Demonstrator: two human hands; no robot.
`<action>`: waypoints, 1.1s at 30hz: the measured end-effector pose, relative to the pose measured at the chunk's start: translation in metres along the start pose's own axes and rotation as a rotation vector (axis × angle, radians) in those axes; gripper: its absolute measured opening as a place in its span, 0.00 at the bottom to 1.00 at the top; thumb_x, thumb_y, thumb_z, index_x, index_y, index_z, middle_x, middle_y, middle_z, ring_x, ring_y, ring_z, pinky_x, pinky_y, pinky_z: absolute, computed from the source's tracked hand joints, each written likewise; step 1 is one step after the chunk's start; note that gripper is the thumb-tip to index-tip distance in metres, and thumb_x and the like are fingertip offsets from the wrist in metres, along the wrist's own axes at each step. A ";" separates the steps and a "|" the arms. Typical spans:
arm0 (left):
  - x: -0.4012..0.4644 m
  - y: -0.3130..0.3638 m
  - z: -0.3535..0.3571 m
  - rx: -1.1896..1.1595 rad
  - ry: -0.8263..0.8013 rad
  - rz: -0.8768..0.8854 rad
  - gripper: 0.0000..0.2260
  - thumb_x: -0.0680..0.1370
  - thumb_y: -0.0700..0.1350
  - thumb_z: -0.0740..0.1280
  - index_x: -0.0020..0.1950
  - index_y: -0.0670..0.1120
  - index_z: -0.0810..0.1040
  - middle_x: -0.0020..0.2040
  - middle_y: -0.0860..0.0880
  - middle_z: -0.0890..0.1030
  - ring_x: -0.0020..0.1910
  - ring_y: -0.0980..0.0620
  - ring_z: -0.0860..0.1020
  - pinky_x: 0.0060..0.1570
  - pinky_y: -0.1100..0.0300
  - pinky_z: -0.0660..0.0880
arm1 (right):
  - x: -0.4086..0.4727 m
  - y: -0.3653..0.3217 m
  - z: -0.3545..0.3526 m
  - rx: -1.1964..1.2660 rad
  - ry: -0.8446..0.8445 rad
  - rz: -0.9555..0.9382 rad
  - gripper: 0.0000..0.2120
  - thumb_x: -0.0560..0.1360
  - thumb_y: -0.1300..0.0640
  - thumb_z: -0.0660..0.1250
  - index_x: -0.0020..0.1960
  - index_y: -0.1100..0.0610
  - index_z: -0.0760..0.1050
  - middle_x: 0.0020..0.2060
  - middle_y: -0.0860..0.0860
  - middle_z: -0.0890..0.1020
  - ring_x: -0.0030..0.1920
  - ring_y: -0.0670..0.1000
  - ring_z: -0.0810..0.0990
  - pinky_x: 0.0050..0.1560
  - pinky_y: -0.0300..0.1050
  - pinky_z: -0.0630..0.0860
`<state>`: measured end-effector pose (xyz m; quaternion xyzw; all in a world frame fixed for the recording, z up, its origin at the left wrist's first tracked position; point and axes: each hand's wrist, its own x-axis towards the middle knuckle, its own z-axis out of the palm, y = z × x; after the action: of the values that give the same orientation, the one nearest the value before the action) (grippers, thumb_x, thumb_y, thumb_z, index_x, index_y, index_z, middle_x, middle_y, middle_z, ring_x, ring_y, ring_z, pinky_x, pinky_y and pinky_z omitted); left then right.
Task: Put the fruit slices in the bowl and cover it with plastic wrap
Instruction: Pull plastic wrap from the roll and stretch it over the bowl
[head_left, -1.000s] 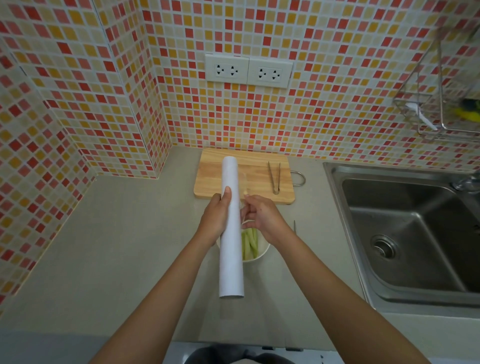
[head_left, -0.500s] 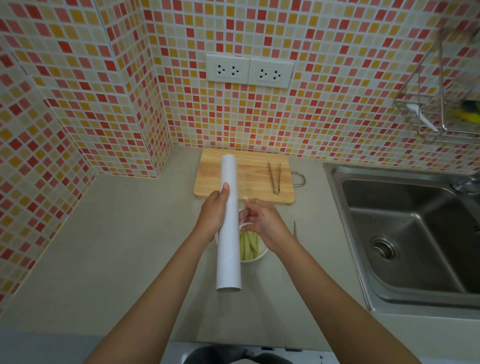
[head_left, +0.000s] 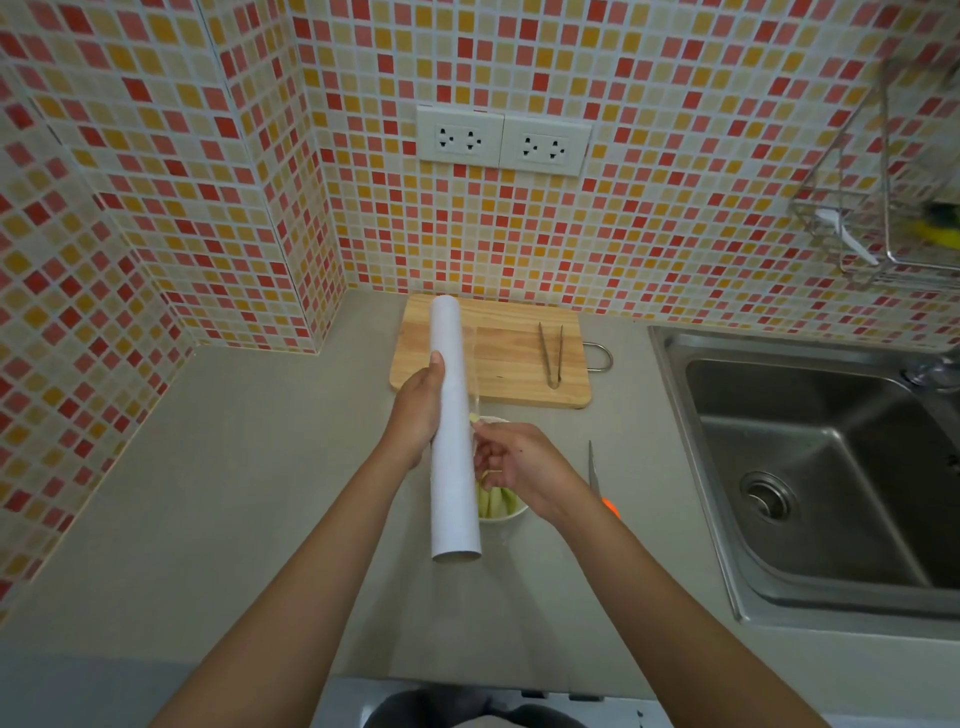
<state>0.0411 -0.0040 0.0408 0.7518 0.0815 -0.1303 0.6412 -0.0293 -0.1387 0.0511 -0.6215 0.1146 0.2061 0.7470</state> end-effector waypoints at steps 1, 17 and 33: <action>0.001 0.000 -0.001 -0.001 -0.005 -0.001 0.25 0.79 0.64 0.51 0.58 0.46 0.76 0.50 0.45 0.80 0.48 0.47 0.79 0.44 0.54 0.73 | -0.001 0.001 -0.001 -0.003 -0.005 -0.030 0.11 0.79 0.60 0.61 0.39 0.61 0.73 0.32 0.57 0.75 0.30 0.51 0.76 0.28 0.40 0.70; 0.005 0.006 0.000 -0.025 -0.013 0.032 0.22 0.80 0.62 0.51 0.53 0.47 0.76 0.46 0.47 0.79 0.44 0.49 0.78 0.42 0.56 0.73 | -0.006 0.006 0.010 0.039 0.102 -0.148 0.10 0.80 0.60 0.58 0.40 0.58 0.68 0.28 0.54 0.75 0.27 0.50 0.74 0.24 0.41 0.72; 0.006 0.008 -0.001 -0.069 0.025 0.043 0.23 0.81 0.61 0.52 0.51 0.44 0.75 0.45 0.45 0.78 0.43 0.48 0.76 0.41 0.56 0.70 | -0.012 0.006 0.029 -0.118 0.345 -0.310 0.10 0.82 0.57 0.54 0.42 0.57 0.64 0.23 0.57 0.68 0.19 0.51 0.66 0.19 0.37 0.63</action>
<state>0.0491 -0.0048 0.0462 0.7323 0.0780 -0.1042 0.6684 -0.0453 -0.1117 0.0567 -0.7001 0.1315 -0.0142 0.7016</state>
